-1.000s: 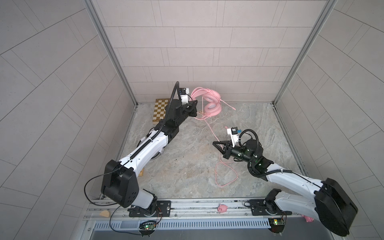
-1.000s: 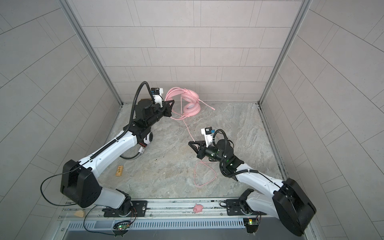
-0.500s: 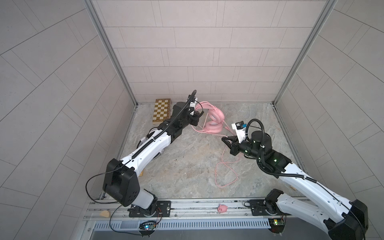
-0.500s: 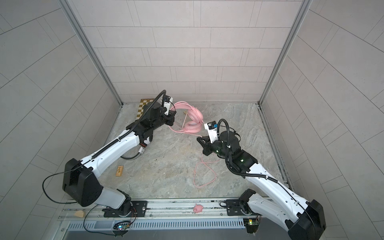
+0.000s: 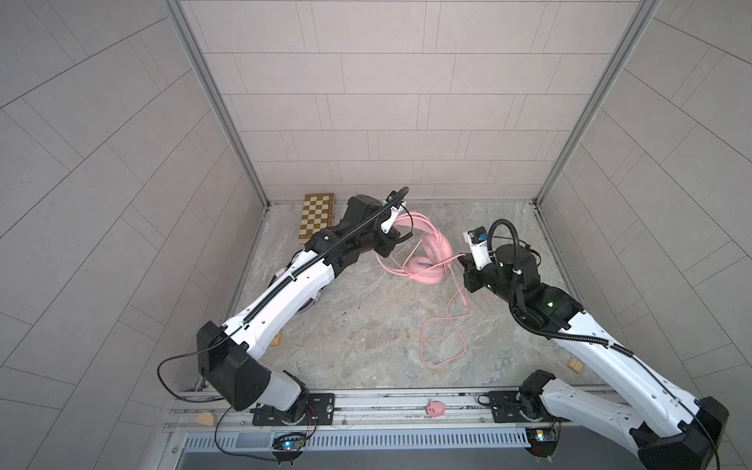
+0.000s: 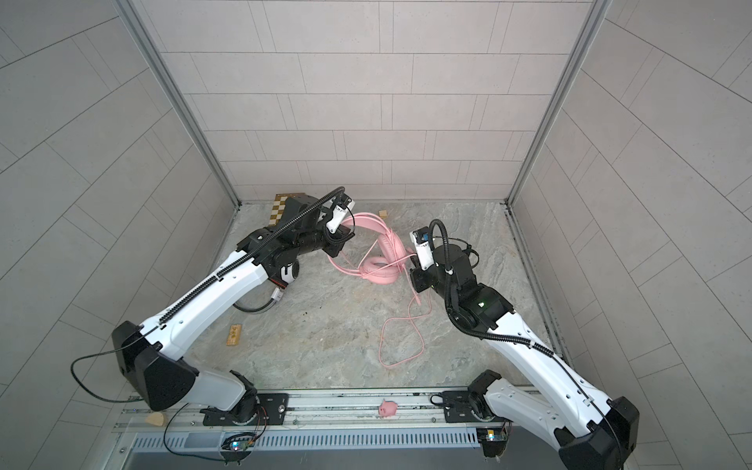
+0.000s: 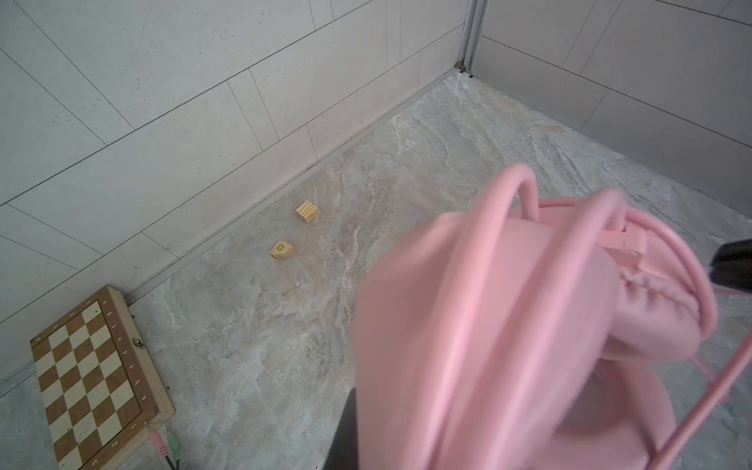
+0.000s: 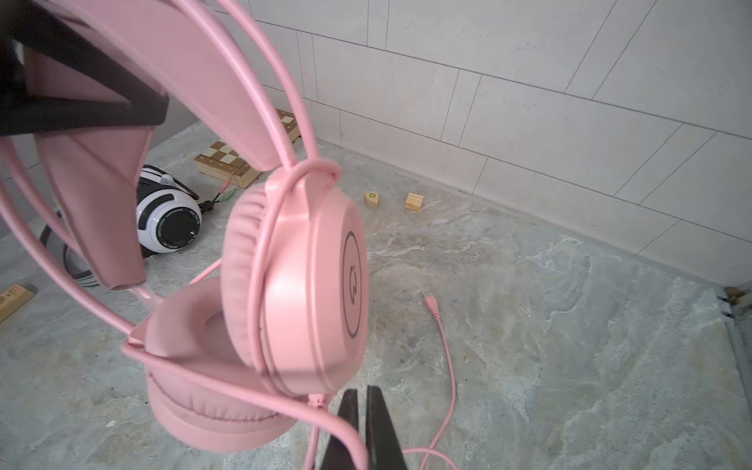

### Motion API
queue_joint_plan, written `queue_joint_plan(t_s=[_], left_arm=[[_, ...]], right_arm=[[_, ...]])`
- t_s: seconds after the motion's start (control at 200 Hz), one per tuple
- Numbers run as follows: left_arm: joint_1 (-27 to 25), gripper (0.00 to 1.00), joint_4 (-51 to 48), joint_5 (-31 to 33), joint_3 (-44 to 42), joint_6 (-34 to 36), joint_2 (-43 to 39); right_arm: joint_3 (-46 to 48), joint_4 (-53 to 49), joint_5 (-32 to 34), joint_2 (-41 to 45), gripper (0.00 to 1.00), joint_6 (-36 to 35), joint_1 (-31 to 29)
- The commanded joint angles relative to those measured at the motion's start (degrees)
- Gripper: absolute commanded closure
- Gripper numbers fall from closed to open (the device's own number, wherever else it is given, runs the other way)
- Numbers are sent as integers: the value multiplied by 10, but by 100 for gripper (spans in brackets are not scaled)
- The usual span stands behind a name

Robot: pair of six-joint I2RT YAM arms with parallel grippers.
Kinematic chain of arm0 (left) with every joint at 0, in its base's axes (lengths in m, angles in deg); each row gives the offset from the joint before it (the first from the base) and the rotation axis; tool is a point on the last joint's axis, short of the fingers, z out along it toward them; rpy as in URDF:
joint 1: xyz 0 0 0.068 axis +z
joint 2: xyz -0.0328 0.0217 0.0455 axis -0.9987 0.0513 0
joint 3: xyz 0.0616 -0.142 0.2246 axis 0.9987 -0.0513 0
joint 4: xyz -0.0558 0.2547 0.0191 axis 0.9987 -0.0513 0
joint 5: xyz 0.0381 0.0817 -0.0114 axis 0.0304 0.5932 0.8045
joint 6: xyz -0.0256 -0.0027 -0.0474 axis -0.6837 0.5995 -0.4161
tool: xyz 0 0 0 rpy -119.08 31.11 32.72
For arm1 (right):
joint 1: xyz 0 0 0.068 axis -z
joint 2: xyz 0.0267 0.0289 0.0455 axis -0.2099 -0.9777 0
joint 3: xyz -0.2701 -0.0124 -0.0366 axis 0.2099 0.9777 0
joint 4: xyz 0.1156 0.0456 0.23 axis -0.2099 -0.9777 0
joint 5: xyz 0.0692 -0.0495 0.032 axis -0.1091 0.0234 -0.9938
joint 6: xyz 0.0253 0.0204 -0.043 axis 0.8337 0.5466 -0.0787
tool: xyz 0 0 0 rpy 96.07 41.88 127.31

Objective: Wrap the headphones

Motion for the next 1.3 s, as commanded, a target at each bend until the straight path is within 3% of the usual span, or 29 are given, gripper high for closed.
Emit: queue_joint_plan(t_s=[0.0,0.325,0.701,0.891,1.091,1.296], left_arm=[[6,100,-161,7,-10,93,-16],[-6,100,-173,-38,-38,118,-18],[-11,100,-178,-24,-41,116,-10],[-10,100,-175,-12,-44,115,-13],[-9,100,-168,23,-51,107,-34],[-10,100,-137,25,-75,105,-61]], right_arm=[[-34,38,141,1,100,-36,18],[-87,93,155,-65,100,-77,17],[-90,128,113,-47,99,-84,17],[-68,139,137,-21,99,-92,17],[-37,149,203,3,99,-91,17],[-25,155,215,11,96,-91,17]])
